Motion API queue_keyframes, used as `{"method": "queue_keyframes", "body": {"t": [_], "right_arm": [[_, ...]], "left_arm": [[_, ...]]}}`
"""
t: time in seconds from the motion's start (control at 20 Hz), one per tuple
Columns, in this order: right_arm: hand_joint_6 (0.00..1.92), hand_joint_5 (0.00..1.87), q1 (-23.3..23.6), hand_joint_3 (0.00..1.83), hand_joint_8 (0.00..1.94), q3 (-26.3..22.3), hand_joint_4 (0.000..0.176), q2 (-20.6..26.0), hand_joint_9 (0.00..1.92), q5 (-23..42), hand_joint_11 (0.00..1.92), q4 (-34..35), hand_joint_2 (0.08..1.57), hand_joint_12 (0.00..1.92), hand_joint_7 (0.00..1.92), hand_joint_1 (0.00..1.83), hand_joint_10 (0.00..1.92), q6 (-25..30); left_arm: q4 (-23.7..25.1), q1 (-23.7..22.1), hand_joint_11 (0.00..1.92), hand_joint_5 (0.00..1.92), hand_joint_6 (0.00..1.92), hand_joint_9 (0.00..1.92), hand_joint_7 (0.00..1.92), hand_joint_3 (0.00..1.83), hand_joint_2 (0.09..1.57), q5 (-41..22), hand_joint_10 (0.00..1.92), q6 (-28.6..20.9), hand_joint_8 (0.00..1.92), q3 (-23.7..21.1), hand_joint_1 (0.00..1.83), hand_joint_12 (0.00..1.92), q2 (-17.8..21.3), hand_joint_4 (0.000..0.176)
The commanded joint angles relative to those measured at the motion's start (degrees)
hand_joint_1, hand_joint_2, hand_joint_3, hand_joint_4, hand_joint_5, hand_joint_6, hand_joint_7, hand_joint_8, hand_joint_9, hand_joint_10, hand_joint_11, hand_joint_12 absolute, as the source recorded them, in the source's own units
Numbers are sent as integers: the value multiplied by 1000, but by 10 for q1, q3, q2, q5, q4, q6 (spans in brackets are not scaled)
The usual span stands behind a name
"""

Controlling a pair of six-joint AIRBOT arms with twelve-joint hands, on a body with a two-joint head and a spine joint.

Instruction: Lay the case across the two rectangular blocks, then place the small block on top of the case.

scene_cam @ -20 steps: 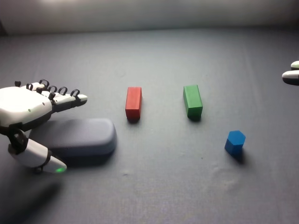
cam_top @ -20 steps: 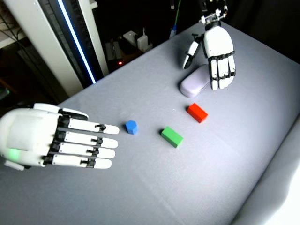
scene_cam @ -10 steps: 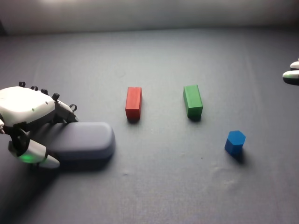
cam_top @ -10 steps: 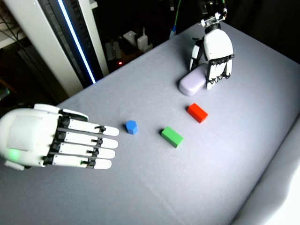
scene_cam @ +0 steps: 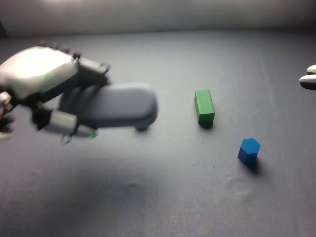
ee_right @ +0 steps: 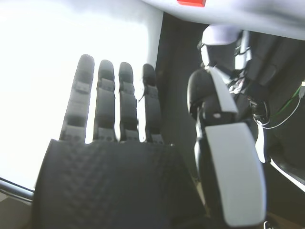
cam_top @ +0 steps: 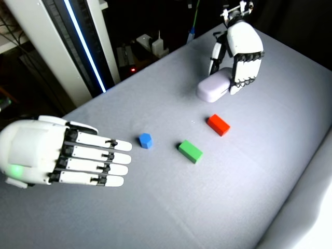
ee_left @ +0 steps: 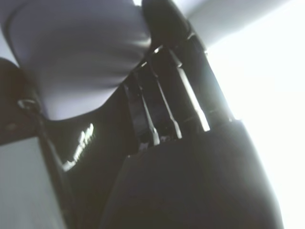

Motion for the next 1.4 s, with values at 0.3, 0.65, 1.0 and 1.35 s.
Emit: {"method": "queue_keyframes", "body": {"t": [0.3,0.65,1.0,1.35], "right_arm": [[1,389,7,0,1,3,4,-1,263,67,93,20,1303,445,298,638,4,3],[1,391,8,0,1,6,0,-6,265,64,1,18,1310,675,300,603,1,3],[2,400,13,0,3,10,0,-11,294,57,26,11,1313,709,315,595,6,4],[3,404,15,0,8,12,0,-13,301,55,6,9,1321,755,326,586,8,4]], "left_arm": [[51,-132,856,974,886,1064,1191,0,1053,34,988,-3,646,83,1393,1078,-109,0],[50,-159,926,951,921,1099,1149,0,1056,96,975,-3,690,135,1394,1110,-175,0],[51,-169,949,915,923,1072,1088,0,1076,128,1065,-3,782,169,1387,995,-211,0],[49,-166,962,900,916,1091,1081,0,1077,143,1060,-3,799,180,1391,1010,-221,0]]}}
